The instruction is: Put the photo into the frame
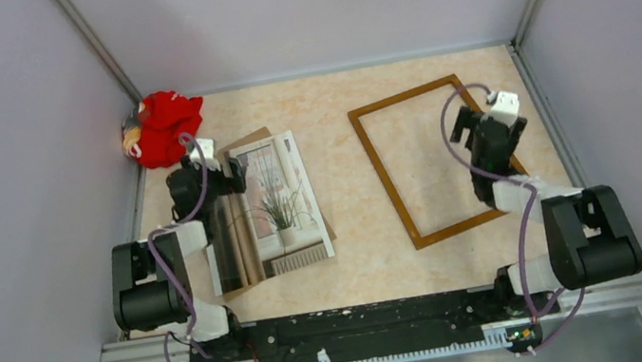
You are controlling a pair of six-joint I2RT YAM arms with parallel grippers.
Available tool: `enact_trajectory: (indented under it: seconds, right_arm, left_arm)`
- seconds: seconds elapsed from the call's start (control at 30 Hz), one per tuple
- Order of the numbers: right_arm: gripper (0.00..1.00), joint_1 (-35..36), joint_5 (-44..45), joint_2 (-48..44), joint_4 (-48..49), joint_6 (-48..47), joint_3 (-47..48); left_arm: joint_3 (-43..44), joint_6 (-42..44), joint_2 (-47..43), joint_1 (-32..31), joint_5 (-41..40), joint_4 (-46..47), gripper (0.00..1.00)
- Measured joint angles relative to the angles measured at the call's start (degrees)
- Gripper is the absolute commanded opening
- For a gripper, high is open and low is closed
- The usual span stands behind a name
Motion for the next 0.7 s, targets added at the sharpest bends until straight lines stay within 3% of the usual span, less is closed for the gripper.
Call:
enact_trajectory:
  seconds: [0.1, 0.17, 0.37, 0.43, 0.57, 0.7]
  right_arm:
    - [0.99, -0.7, -1.9, -0.7, -15.4, 6.9, 15.2]
    - [0.99, -1.0, -5.2, -1.5, -20.2, 11.4, 20.7]
    - [0.99, -0.9, -22.7, -0.5, -28.7, 20.5, 27.6]
    - [0.99, 1.1, -24.8, 3.0, -34.1, 19.7, 30.9]
    - [0.98, 11.4, -20.2, 14.8, -46.3, 14.6, 43.5]
    - [0.89, 20.2, -18.2, 19.1, -51.0, 11.2, 45.3]
  left_arm:
    - [10.5, 0.7, -1.2, 0.9, 0.2, -10.7, 0.99]
    - [14.6, 1.4, -1.6, 1.2, 0.7, -15.8, 0.99]
    - [22.4, 2.5, -1.4, 1.2, 2.9, -32.3, 0.99]
    - [25.2, 3.0, -1.0, 1.2, 3.7, -37.4, 0.99]
    - [30.9, 3.4, 0.7, 1.2, 5.7, -45.4, 0.99]
    - [34.1, 3.7, 2.0, 1.2, 7.9, -50.1, 0.99]
